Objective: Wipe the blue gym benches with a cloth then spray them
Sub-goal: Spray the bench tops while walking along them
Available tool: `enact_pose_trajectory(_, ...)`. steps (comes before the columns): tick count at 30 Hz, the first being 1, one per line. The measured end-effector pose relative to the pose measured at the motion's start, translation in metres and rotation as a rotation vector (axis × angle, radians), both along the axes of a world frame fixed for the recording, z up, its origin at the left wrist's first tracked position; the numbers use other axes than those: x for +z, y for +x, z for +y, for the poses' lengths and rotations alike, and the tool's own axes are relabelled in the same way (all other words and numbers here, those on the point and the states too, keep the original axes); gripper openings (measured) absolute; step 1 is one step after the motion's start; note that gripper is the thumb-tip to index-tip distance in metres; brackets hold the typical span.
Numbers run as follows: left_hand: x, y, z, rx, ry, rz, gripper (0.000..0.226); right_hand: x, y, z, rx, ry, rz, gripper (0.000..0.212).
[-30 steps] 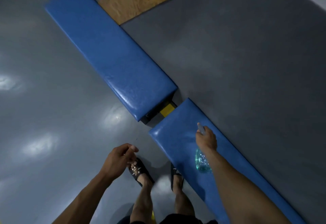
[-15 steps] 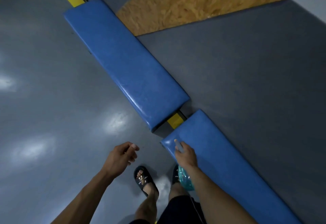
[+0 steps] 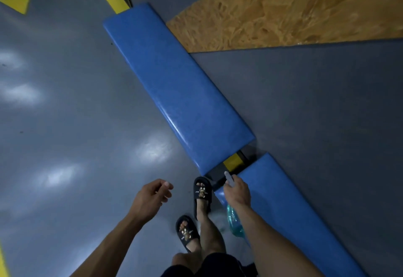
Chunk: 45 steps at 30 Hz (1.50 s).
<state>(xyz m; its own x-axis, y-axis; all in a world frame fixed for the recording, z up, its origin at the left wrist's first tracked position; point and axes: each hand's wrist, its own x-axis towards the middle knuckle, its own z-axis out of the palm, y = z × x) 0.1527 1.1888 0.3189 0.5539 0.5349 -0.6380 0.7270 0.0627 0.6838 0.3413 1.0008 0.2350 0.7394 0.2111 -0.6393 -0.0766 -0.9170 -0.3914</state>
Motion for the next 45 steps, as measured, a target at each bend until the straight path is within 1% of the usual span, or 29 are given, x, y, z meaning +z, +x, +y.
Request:
enact_pose_trajectory(1, -0.002, 0.007, 0.005, -0.012, -0.001, 0.008, 0.027, 0.000, 0.012, 0.002, -0.021, 0.005, -0.006, 0.004)
enact_pose_trajectory(3, -0.005, 0.021, 0.015, -0.035, 0.000, 0.030, 0.027, 0.000, 0.037, 0.004, -0.067, 0.017, -0.017, 0.005)
enact_pose_trajectory(7, -0.010, 0.052, 0.034, -0.067, 0.021, 0.040, 0.025, -0.009, 0.089, 0.012, -0.134, -0.016, -0.058, 0.017)
enact_pose_trajectory(10, -0.012, 0.072, 0.046, -0.100, 0.052, 0.061, 0.022, -0.011, 0.123, 0.013, -0.190, -0.072, -0.082, 0.038)
enact_pose_trajectory(11, -0.012, 0.078, 0.049, -0.113, 0.063, 0.070, 0.022, -0.012, 0.132, 0.012, -0.239, -0.061, -0.082, 0.042)
enact_pose_trajectory(13, -0.011, 0.088, 0.054, -0.125, 0.068, 0.079, 0.023, -0.015, 0.145, 0.009, -0.341, -0.021, -0.080, 0.044)
enact_pose_trajectory(14, -0.011, 0.091, 0.055, -0.127, 0.067, 0.081, 0.024, -0.017, 0.150, 0.009, -0.355, 0.004, -0.081, 0.042)
enact_pose_trajectory(18, -0.013, 0.096, 0.063, -0.104, 0.061, 0.071, 0.020, -0.014, 0.157, 0.024, -0.257, 0.112, -0.039, 0.021)
enact_pose_trajectory(22, -0.016, 0.091, 0.078, -0.084, 0.069, 0.083, 0.020, -0.016, 0.138, 0.057, -0.071, 0.189, 0.075, 0.013)
enact_pose_trajectory(25, -0.018, 0.087, 0.091, -0.092, 0.107, 0.091, 0.018, -0.025, 0.108, 0.082, 0.032, 0.187, 0.114, 0.004)
enact_pose_trajectory(26, -0.019, 0.085, 0.096, -0.098, 0.116, 0.098, 0.017, -0.031, 0.097, 0.088, 0.047, 0.169, 0.122, 0.002)
enact_pose_trajectory(29, -0.022, 0.078, 0.111, -0.104, 0.112, 0.117, 0.014, -0.040, 0.068, 0.105, 0.059, 0.070, 0.157, 0.015)
enact_pose_trajectory(31, -0.023, 0.074, 0.124, -0.115, 0.102, 0.121, 0.015, -0.043, 0.057, 0.111, 0.030, 0.014, 0.177, 0.023)
enact_pose_trajectory(34, -0.020, 0.073, 0.144, -0.133, 0.094, 0.117, 0.016, -0.044, 0.060, 0.116, -0.033, -0.018, 0.135, 0.028)
enact_pose_trajectory(37, -0.019, 0.072, 0.166, -0.161, 0.068, 0.112, 0.017, -0.034, 0.082, 0.123, -0.151, 0.017, 0.081, 0.022)
enact_pose_trajectory(39, -0.020, 0.073, 0.181, -0.180, 0.048, 0.107, 0.017, -0.028, 0.103, 0.126, -0.222, 0.009, 0.045, 0.022)
enact_pose_trajectory(42, -0.021, 0.076, 0.204, -0.197, 0.035, 0.094, 0.017, -0.024, 0.131, 0.130, -0.355, 0.005, -0.012, 0.034)
enact_pose_trajectory(45, -0.021, 0.078, 0.228, -0.191, 0.005, 0.080, 0.017, -0.018, 0.148, 0.138, -0.502, 0.007, -0.027, 0.044)
